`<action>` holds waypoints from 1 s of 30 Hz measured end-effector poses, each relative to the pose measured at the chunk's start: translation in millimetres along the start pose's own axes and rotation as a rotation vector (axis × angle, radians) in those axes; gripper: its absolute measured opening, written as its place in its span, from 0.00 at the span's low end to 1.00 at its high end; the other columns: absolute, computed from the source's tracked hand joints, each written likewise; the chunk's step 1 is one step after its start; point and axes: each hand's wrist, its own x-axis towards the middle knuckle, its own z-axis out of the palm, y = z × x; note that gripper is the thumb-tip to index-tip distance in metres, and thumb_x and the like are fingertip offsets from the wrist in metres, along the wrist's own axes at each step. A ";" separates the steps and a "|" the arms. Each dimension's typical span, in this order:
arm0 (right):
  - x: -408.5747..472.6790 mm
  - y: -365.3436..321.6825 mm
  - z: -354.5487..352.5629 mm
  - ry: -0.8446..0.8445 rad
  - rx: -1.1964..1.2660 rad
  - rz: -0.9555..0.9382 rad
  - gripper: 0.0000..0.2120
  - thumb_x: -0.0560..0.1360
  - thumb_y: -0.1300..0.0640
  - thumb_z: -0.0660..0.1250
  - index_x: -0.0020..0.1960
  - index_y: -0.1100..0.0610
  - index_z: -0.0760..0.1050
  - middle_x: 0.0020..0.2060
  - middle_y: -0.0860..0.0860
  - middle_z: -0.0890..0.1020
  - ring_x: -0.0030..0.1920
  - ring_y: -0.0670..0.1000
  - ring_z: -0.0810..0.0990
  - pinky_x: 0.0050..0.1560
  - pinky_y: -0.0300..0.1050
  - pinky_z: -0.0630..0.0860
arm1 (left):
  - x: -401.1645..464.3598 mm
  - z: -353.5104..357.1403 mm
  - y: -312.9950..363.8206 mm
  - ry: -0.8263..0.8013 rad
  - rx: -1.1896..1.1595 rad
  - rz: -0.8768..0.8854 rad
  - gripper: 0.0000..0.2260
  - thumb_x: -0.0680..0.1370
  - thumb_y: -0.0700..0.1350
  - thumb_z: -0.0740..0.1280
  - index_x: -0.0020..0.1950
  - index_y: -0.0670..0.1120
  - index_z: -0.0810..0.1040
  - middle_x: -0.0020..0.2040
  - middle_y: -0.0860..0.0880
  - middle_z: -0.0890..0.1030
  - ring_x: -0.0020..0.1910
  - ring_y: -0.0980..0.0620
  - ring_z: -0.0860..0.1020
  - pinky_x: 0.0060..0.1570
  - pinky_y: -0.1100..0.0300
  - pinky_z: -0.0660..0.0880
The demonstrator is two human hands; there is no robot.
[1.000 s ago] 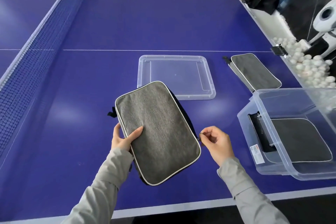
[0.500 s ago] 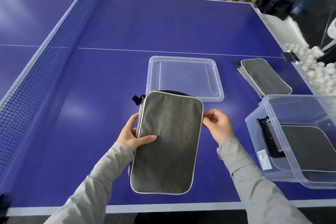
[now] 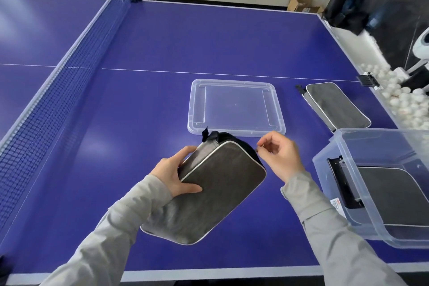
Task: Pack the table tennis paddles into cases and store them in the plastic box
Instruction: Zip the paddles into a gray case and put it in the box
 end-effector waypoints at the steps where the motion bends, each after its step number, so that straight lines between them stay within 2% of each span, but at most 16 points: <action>1: -0.5 -4.1 1.3 -0.005 -0.002 -0.018 0.13 0.68 0.71 0.67 0.35 0.54 0.74 0.31 0.47 0.78 0.30 0.41 0.74 0.37 0.29 0.71 | 1.5 -1.9 2.7 -0.007 0.029 0.006 0.37 0.60 0.51 0.80 0.64 0.62 0.65 0.44 0.53 0.83 0.44 0.50 0.81 0.53 0.57 0.76; 10: -0.5 -40.3 7.8 -0.059 -0.020 -0.230 0.12 0.68 0.71 0.67 0.36 0.55 0.74 0.30 0.47 0.77 0.32 0.45 0.74 0.39 0.32 0.72 | 14.2 -5.1 15.6 -0.110 0.266 0.060 0.36 0.61 0.56 0.75 0.63 0.67 0.60 0.44 0.57 0.82 0.43 0.50 0.79 0.52 0.53 0.77; 13: -1.7 -49.1 14.1 -0.097 -0.096 -0.337 0.09 0.67 0.71 0.67 0.36 0.57 0.75 0.29 0.46 0.76 0.33 0.47 0.75 0.39 0.31 0.71 | 16.4 -2.1 16.6 -0.123 0.285 0.061 0.35 0.60 0.58 0.73 0.62 0.69 0.59 0.45 0.58 0.82 0.42 0.50 0.79 0.50 0.52 0.78; 15: -0.5 -51.4 16.5 -0.123 -0.139 -0.393 0.08 0.66 0.71 0.66 0.37 0.59 0.75 0.29 0.46 0.76 0.33 0.44 0.74 0.38 0.29 0.69 | 15.7 0.4 15.4 -0.123 0.280 0.054 0.35 0.60 0.59 0.73 0.61 0.70 0.57 0.43 0.58 0.81 0.42 0.50 0.79 0.49 0.52 0.78; 18: 2.9 -49.7 18.8 -0.136 -0.123 -0.379 0.07 0.68 0.71 0.67 0.38 0.59 0.76 0.31 0.46 0.76 0.34 0.42 0.74 0.40 0.28 0.69 | 13.5 4.4 9.9 -0.096 0.221 0.033 0.35 0.59 0.60 0.73 0.60 0.71 0.58 0.41 0.59 0.80 0.41 0.51 0.78 0.50 0.53 0.78; 21: 3.6 -41.0 23.3 -0.079 -0.096 -0.322 0.04 0.71 0.65 0.70 0.45 0.59 0.78 0.37 0.46 0.78 0.38 0.47 0.74 0.44 0.34 0.71 | 10.3 7.7 0.5 -0.036 0.052 -0.018 0.33 0.57 0.58 0.74 0.56 0.72 0.61 0.41 0.57 0.81 0.43 0.51 0.80 0.51 0.54 0.77; 25: -5.6 -17.1 26.8 0.020 0.044 -0.092 0.13 0.73 0.60 0.70 0.56 0.53 0.75 0.50 0.49 0.79 0.47 0.49 0.77 0.51 0.39 0.73 | 1.8 11.0 -14.6 0.167 -0.291 -0.108 0.33 0.55 0.52 0.78 0.51 0.72 0.66 0.41 0.53 0.82 0.43 0.51 0.81 0.47 0.58 0.76; 28: -23.4 5.7 31.9 0.041 0.083 0.084 0.17 0.73 0.58 0.71 0.60 0.53 0.72 0.54 0.50 0.78 0.53 0.50 0.77 0.53 0.43 0.74 | -0.5 14.0 -24.5 0.351 -0.690 -0.216 0.36 0.56 0.41 0.81 0.60 0.58 0.70 0.42 0.44 0.83 0.39 0.45 0.82 0.40 0.54 0.79; 30: -38.0 17.4 40.0 0.016 0.098 0.183 0.20 0.73 0.57 0.71 0.63 0.52 0.70 0.58 0.50 0.76 0.55 0.49 0.76 0.55 0.44 0.73 | -0.5 16.0 -27.0 0.480 -0.890 -0.260 0.33 0.61 0.37 0.80 0.59 0.54 0.70 0.43 0.41 0.83 0.37 0.44 0.82 0.35 0.55 0.79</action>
